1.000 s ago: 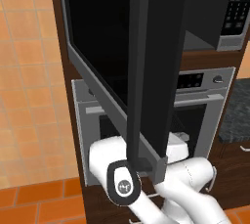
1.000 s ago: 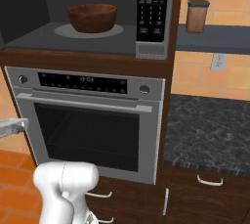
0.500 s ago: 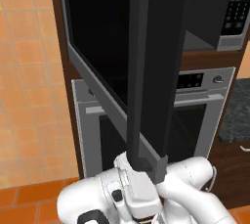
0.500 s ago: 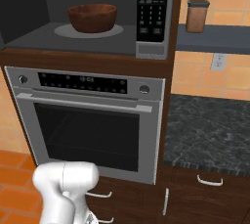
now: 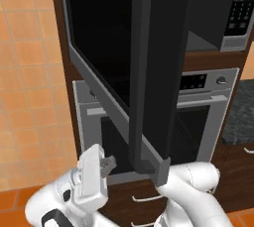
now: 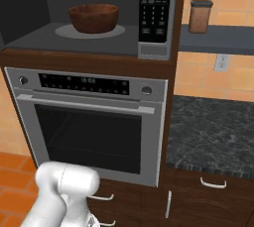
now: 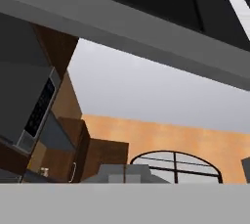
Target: Open the microwave, place the bowl with waffle inside the microwave, then close the microwave door and turn it on.
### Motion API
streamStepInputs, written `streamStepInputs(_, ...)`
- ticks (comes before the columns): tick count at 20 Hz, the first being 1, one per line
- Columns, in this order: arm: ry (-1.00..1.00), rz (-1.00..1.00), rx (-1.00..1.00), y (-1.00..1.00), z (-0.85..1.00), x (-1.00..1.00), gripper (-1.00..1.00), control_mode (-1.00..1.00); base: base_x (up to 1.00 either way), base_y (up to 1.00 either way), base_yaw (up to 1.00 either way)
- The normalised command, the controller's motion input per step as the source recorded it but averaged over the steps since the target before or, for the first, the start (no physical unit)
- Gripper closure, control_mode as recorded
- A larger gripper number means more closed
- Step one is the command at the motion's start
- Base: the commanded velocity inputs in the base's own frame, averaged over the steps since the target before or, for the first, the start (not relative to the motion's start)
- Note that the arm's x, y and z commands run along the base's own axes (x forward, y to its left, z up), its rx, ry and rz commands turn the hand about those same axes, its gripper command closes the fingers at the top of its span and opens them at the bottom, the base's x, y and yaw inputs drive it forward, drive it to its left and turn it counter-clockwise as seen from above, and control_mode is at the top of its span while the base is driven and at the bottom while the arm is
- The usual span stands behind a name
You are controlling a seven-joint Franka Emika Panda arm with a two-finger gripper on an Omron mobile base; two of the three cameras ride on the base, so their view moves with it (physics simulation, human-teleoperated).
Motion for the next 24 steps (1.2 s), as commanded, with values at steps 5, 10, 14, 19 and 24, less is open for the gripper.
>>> streamStepInputs(5, 0.06, 0.0, -0.25, 1.0, -0.03, 0.73, 1.0, -1.0, 0.0, 0.0, 0.0)
streamStepInputs(10, 0.0, 0.0, -0.17, 0.99, 0.0, 0.42, 1.0, -1.0, 0.0, 0.0, 0.0)
streamStepInputs(14, -0.01, 0.0, -0.05, 0.52, 0.23, 0.06, 1.0, -1.0, 0.0, 0.0, 0.0)
streamStepInputs(19, -0.1, 0.0, 0.12, -0.26, 0.58, 0.0, 1.0, -1.0, 0.0, 0.0, 0.0)
streamStepInputs(24, -0.07, 0.0, 0.19, -0.45, 0.92, 0.0, 1.0, -1.0, 0.0, 0.0, 0.0)
